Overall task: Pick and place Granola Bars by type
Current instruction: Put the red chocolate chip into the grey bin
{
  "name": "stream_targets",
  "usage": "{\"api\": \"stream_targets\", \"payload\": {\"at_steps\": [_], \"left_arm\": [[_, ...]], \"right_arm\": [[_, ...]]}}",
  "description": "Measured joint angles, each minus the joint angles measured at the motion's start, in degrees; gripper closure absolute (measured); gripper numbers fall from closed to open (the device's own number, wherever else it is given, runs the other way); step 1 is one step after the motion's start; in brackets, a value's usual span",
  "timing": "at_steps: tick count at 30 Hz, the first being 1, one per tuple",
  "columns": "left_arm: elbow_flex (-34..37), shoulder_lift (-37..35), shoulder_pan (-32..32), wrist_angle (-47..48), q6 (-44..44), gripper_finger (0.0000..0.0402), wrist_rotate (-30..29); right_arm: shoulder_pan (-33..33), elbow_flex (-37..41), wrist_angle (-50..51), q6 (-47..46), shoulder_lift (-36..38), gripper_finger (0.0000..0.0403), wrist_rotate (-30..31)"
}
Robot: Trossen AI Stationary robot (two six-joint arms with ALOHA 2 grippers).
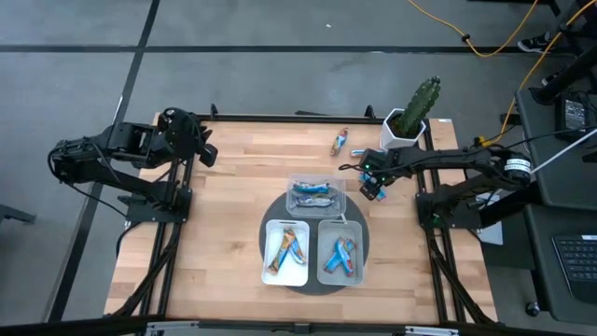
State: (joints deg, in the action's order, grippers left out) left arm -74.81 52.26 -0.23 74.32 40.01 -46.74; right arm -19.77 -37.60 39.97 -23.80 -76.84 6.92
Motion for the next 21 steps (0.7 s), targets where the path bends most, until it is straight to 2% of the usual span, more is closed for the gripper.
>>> {"api": "stream_targets", "payload": {"at_steps": [9, 21], "left_arm": [[0.0, 0.0, 0.0, 0.0, 0.0, 0.0327, -0.6], [0.0, 0.0, 0.0, 0.0, 0.0, 0.0327, -0.7]], "right_arm": [[-0.4, 4.4, -5.6, 0.6, 0.0, 0.0175, -5.4], [-0.5, 3.9, -5.6, 0.4, 0.0, 0.0353, -5.7]]}}
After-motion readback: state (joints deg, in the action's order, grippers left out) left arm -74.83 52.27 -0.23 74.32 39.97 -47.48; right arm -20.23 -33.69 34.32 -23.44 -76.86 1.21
